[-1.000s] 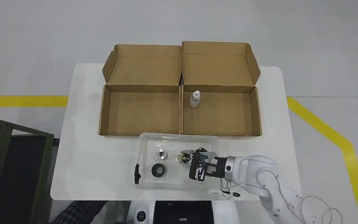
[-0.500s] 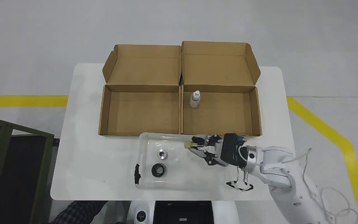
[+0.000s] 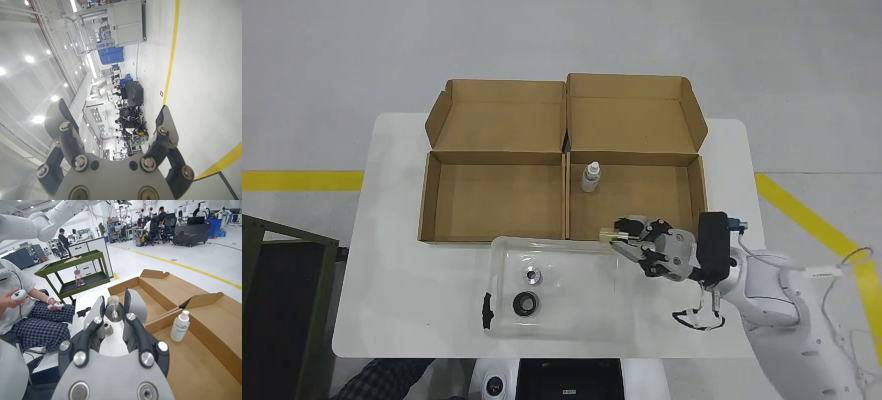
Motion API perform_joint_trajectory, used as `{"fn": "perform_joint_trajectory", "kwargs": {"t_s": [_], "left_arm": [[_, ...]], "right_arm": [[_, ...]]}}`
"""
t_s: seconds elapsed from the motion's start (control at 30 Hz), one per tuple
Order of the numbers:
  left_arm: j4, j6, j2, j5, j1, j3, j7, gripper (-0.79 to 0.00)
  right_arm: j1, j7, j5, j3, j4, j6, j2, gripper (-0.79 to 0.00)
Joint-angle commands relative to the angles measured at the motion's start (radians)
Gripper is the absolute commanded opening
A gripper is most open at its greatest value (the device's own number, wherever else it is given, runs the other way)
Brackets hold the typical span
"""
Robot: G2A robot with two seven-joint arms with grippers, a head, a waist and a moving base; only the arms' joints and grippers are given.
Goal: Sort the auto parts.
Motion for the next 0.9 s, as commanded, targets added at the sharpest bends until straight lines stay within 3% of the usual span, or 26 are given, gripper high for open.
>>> {"fn": "perform_joint_trajectory", "kwargs": {"t_s": [0.0, 0.53, 0.87], "left_arm": [[0.000, 0.000, 0.000, 0.000, 0.000, 0.000, 0.000, 0.000], [0.000, 0.000, 0.000, 0.000, 0.000, 0.000, 0.000, 0.000], [0.000, 0.000, 0.000, 0.000, 0.000, 0.000, 0.000, 0.000]], "right_arm": [[-0.001, -0.002, 0.019, 0.008, -0.001, 0.002, 0.001, -0.785], [-0.002, -0.031, 0.118, 0.041, 0.022, 0.015, 0.006, -0.785], [0.009, -0.020, 0.055, 0.030, 0.010, 0.023, 0.005, -0.785]]}}
